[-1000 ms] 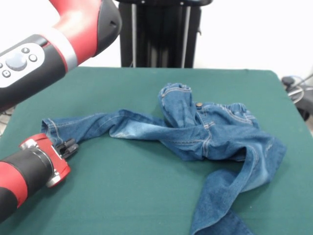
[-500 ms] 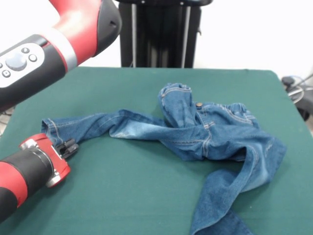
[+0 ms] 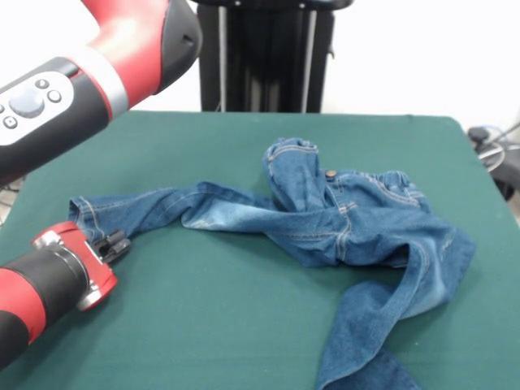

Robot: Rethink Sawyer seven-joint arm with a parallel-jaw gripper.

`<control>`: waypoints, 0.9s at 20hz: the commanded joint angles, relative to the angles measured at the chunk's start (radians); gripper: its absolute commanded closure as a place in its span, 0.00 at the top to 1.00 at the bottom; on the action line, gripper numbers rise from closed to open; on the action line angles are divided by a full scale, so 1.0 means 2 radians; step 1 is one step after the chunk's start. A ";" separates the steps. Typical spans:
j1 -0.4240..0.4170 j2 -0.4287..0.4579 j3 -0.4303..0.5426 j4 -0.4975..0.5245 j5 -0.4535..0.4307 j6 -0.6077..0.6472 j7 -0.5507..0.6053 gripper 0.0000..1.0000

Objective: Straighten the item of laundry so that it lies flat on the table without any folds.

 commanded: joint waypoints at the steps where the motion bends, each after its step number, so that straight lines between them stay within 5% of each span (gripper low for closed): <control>1: 0.022 0.027 -0.075 -0.055 -0.038 -0.072 -0.156 0.00; 8: 0.030 0.024 -0.091 -0.053 -0.038 -0.080 -0.197 0.00; 18: 0.028 0.024 -0.069 -0.057 -0.038 -0.097 -0.167 0.00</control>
